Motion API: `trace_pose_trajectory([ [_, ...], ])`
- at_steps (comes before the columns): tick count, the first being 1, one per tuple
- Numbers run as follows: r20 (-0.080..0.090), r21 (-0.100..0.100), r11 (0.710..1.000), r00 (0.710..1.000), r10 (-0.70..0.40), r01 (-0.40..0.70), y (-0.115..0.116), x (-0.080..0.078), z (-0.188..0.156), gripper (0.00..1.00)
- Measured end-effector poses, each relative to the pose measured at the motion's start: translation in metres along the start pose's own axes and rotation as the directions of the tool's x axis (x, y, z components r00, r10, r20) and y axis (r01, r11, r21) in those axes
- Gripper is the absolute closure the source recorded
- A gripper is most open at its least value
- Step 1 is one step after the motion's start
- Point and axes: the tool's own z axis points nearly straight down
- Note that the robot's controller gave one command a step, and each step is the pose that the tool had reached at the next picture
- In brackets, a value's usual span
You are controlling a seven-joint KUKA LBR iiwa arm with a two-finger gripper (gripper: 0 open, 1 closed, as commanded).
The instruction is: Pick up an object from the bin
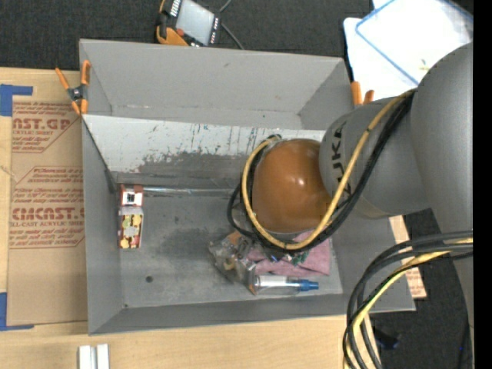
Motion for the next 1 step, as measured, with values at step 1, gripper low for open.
trace_pose_trajectory([
  [1,0.001,0.000,1.000,1.000,0.015,-0.015,0.0009,0.0034,-0.0029,1.00],
])
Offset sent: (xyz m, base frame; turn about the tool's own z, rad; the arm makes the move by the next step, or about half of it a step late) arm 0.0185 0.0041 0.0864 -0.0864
